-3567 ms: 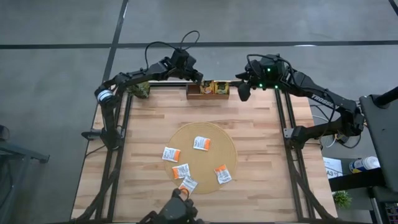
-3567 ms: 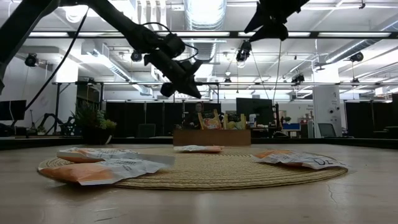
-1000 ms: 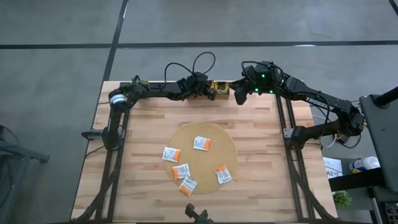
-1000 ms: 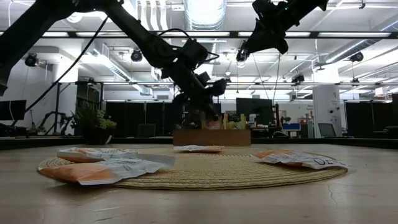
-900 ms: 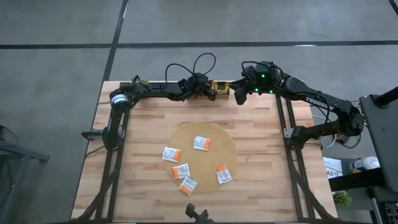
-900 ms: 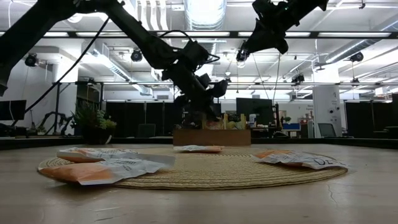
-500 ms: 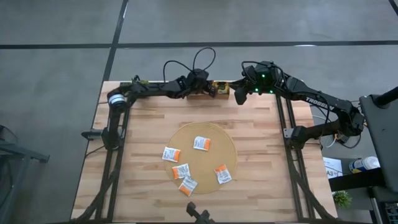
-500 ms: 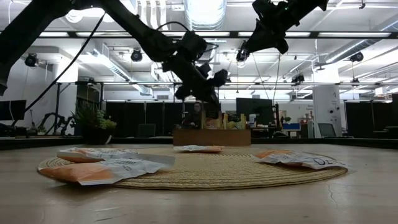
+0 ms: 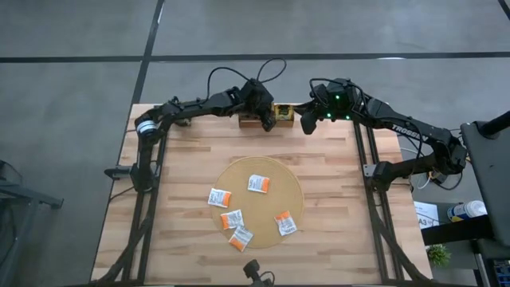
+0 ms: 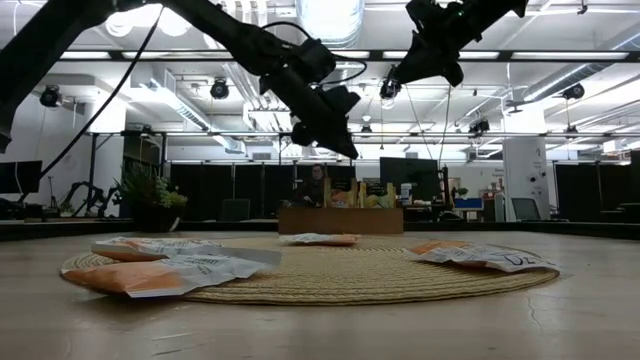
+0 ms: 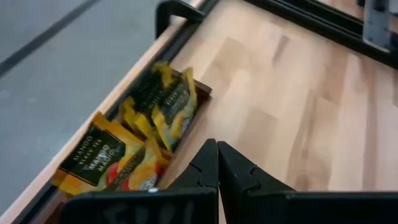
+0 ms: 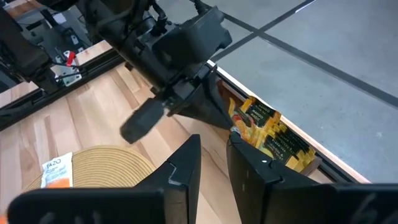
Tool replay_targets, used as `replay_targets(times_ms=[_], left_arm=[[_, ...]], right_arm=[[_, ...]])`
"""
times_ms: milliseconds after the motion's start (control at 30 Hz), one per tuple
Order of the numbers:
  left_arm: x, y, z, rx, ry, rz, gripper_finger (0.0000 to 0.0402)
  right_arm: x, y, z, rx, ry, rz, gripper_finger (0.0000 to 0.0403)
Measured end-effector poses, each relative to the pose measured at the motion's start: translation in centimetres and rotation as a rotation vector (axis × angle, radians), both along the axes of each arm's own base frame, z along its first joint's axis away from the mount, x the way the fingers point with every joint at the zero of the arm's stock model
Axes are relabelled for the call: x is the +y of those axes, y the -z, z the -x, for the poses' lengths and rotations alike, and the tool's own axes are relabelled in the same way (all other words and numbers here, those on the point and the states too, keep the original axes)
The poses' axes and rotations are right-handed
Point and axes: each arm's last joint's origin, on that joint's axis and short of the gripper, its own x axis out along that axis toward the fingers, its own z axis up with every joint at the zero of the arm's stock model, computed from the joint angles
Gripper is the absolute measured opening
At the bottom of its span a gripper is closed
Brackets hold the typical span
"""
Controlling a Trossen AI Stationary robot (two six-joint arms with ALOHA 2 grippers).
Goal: Pick & Place Tea
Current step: Put the red tea bag into the middle section of the wooden organizer
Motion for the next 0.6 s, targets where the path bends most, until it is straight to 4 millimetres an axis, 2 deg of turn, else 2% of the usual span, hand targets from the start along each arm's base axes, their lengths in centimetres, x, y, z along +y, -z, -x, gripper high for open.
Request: replay_targets(times_ms=[367,600], left_arm=[[3.0,2.2,1.2,0.082,0.038,-0.020,0.0000],[3.3,3.9,0.7,0.123,0.107,-0.040,0.0000]], right_arm=[[0.0,0.0,0.0,0.019,-0.019,0.027,0.0085],[0.0,0.0,0.0,0.023,-0.023,0.035,0.0082]])
